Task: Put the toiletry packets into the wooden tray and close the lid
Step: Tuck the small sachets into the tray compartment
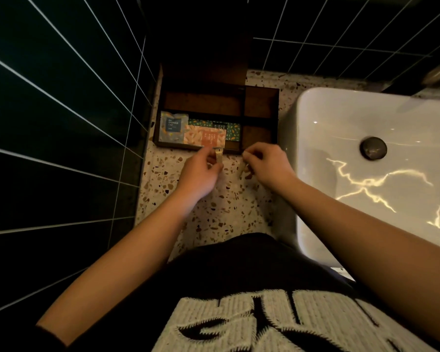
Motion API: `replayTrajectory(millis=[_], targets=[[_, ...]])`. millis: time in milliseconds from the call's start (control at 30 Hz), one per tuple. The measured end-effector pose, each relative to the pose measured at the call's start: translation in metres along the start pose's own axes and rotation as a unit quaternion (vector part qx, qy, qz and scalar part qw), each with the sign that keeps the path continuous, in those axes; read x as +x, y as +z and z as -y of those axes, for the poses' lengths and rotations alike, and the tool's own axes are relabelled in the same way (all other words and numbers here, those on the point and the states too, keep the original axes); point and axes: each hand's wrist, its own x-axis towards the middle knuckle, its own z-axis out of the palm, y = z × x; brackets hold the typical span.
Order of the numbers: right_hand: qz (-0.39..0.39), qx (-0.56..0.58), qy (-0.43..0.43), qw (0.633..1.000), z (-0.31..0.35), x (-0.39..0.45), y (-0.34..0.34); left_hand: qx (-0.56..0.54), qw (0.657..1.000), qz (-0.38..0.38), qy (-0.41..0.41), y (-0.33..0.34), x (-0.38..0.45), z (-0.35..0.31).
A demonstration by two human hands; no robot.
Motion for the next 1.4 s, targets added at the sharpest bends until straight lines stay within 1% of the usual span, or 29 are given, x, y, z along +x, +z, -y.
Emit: replayTrajectory(millis=[133, 233, 300, 400, 567, 667, 800, 933, 1100, 1267, 1400], targets=[[-0.019, 0.059, -0.010, 0.998, 0.023, 0.020, -0.013, -0.024, 0.999, -0.023, 0.007, -0.009, 0.021, -0.018], [-0.043, 0.069, -0.021, 0.996, 0.036, 0.040, -0.022, -0.022, 0.999, -0.037, 0.005, -0.015, 0.041, -0.029], [-0.059, 0.046, -0.035, 0.997, 0.042, 0.053, -0.025, -0.017, 0.999, -0.044, 0.006, -0.017, 0.054, -0.036], [-0.063, 0.011, -0.041, 0.997, 0.048, 0.071, -0.026, -0.002, 0.999, -0.045, 0.010, -0.017, 0.070, -0.044], [-0.037, -0.088, -0.036, 0.995, 0.047, 0.095, -0.016, 0.050, 0.999, 0.002, -0.014, -0.008, 0.090, -0.044], [-0.021, -0.132, -0.008, 0.991, 0.046, 0.104, -0.007, 0.091, 0.995, 0.019, -0.026, -0.001, 0.097, -0.040], [0.012, -0.173, 0.027, 0.984, 0.047, 0.112, 0.001, 0.104, 0.994, 0.012, -0.033, 0.006, 0.100, -0.034], [0.023, -0.222, 0.014, 0.975, 0.047, 0.111, 0.007, 0.101, 0.995, 0.004, -0.018, 0.009, 0.099, -0.032], [0.018, -0.302, -0.038, 0.952, 0.042, 0.108, 0.011, 0.116, 0.993, 0.007, 0.000, 0.011, 0.097, -0.030], [0.012, -0.300, -0.046, 0.953, 0.038, 0.104, 0.010, 0.103, 0.994, -0.016, -0.008, 0.012, 0.096, -0.027], [-0.011, -0.227, -0.054, 0.972, 0.034, 0.090, 0.002, 0.114, 0.993, -0.029, 0.018, 0.009, 0.087, -0.028]])
